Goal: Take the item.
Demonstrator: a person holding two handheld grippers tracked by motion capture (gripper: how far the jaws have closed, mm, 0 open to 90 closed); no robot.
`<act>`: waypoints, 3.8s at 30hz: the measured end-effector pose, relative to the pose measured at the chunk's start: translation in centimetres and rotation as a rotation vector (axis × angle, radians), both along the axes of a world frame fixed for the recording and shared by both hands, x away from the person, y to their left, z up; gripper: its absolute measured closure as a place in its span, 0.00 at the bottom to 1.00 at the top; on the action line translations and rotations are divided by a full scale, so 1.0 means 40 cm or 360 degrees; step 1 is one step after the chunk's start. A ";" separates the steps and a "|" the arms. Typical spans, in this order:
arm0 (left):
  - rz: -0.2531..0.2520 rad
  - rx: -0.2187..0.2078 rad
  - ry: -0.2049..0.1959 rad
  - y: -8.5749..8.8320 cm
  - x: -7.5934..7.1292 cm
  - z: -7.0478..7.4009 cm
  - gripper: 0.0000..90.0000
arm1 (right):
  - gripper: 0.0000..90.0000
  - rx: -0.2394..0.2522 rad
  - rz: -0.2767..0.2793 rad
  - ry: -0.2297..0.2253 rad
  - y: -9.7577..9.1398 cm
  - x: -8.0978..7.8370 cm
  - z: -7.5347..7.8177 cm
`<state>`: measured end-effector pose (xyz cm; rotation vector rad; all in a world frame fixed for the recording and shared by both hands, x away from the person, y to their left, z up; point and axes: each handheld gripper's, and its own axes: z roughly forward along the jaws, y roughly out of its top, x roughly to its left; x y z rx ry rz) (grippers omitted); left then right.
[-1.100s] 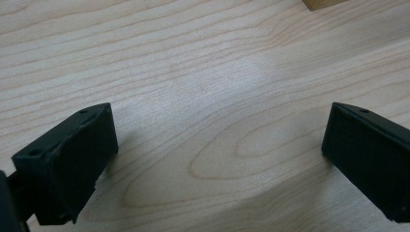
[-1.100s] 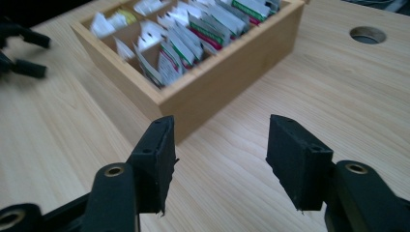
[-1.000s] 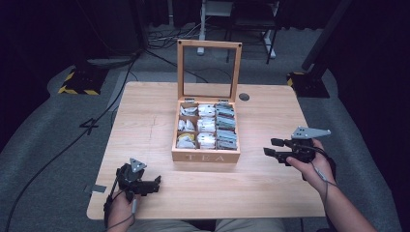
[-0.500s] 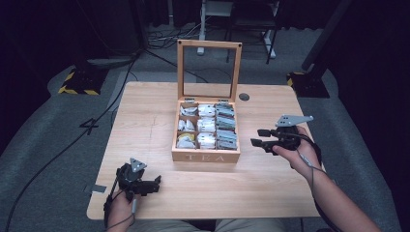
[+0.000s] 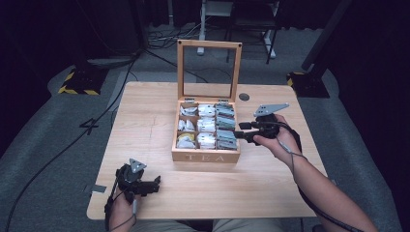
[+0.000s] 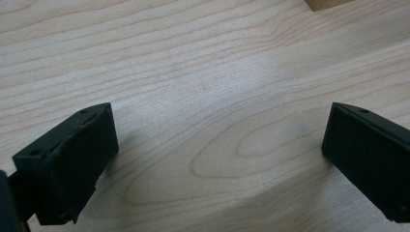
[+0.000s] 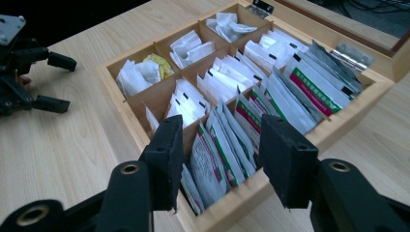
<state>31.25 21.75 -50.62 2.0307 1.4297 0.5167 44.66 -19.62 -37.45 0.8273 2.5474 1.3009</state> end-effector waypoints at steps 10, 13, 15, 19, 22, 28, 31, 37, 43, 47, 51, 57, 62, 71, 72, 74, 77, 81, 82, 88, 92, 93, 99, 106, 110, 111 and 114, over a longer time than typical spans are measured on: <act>-0.0004 0.0001 0.0001 0.000 0.000 0.000 0.00 | 0.63 -0.0054 0.0063 0.0039 0.081 0.024 -0.010; -0.0004 -0.0003 0.0001 -0.001 0.002 0.000 0.00 | 0.64 -0.0075 0.0096 0.0057 0.114 0.027 -0.020; -0.0017 0.0002 0.0003 -0.001 0.004 0.000 0.00 | 0.66 -0.0088 0.0115 0.0077 0.133 0.027 -0.026; -0.0017 -0.0002 0.0004 -0.003 0.007 0.000 0.00 | 0.68 -0.0132 0.0153 0.0092 0.166 0.024 -0.038; -0.0019 -0.0003 0.0006 -0.004 0.008 0.000 0.00 | 0.70 -0.0159 0.0181 0.0102 0.186 0.020 -0.046; -0.0019 -0.0003 0.0006 -0.004 0.008 0.000 0.00 | 0.74 -0.0195 0.0233 0.0155 0.215 0.017 -0.063; -0.0019 -0.0002 0.0006 -0.004 0.008 0.000 0.00 | 0.77 -0.0222 0.0256 0.0181 0.226 0.020 -0.073; -0.0018 -0.0002 0.0006 -0.004 0.008 0.000 0.00 | 0.80 -0.0266 0.0264 0.0227 0.247 0.026 -0.094; -0.0018 -0.0002 0.0006 -0.004 0.008 0.000 0.00 | 0.82 -0.0287 0.0237 0.0265 0.263 0.038 -0.113; -0.0019 -0.0003 0.0006 -0.004 0.008 0.000 0.00 | 0.83 -0.0309 0.0227 0.0279 0.270 0.041 -0.125; -0.0018 -0.0003 0.0006 -0.004 0.008 0.000 0.00 | 0.83 -0.0335 0.0221 0.0277 0.274 0.041 -0.130; -0.0018 -0.0002 0.0006 -0.004 0.008 0.000 0.00 | 0.86 -0.0407 0.0225 0.0312 0.282 0.044 -0.128; -0.0019 -0.0003 0.0006 -0.004 0.008 0.000 0.00 | 0.93 -0.0471 0.0241 0.0337 0.291 0.046 -0.128; -0.0019 -0.0002 0.0006 -0.004 0.008 0.000 0.00 | 1.00 -0.0557 0.0292 0.0267 0.299 0.040 -0.117; -0.0019 -0.0003 0.0005 -0.004 0.008 0.000 0.00 | 1.00 -0.0553 0.0294 0.0265 0.299 0.040 -0.114; -0.0018 -0.0003 0.0006 -0.004 0.008 0.000 0.00 | 1.00 -0.0536 0.0292 0.0247 0.297 0.041 -0.103; -0.0018 -0.0002 0.0006 -0.004 0.008 0.000 0.00 | 1.00 -0.0502 0.0280 0.0224 0.291 0.044 -0.085; -0.0019 -0.0001 0.0006 -0.004 0.008 0.000 0.00 | 1.00 -0.0451 0.0264 0.0190 0.280 0.045 -0.064; -0.0018 -0.0002 0.0006 -0.004 0.008 0.000 0.00 | 1.00 -0.0437 0.0261 0.0181 0.278 0.045 -0.059; -0.0019 -0.0003 0.0006 -0.004 0.008 0.000 0.00 | 1.00 -0.0341 0.0234 0.0139 0.255 0.045 -0.013; -0.0019 -0.0003 0.0006 -0.004 0.008 0.000 0.00 | 1.00 -0.0276 0.0218 0.0123 0.236 0.045 0.015; -0.0019 -0.0002 0.0006 -0.004 0.008 0.000 0.00 | 1.00 -0.0277 0.0215 0.0122 0.234 0.044 0.018; -0.0024 0.0000 0.0003 -0.004 0.009 0.000 0.00 | 1.00 -0.0216 0.0191 0.0085 0.209 0.042 0.051; -0.0041 0.0002 0.0003 -0.005 0.017 0.001 0.00 | 1.00 -0.0177 0.0148 0.0050 0.170 0.037 0.084; -0.0048 -0.0004 0.0003 -0.006 0.021 0.000 0.00 | 1.00 -0.0154 0.0121 0.0035 0.143 0.033 0.096; -0.0051 -0.0006 0.0003 -0.006 0.022 0.000 0.00 | 1.00 -0.0142 0.0107 0.0042 0.132 0.032 0.101; -0.0053 -0.0007 0.0005 -0.007 0.024 0.000 0.00 | 1.00 -0.0127 0.0070 0.0018 0.098 0.028 0.119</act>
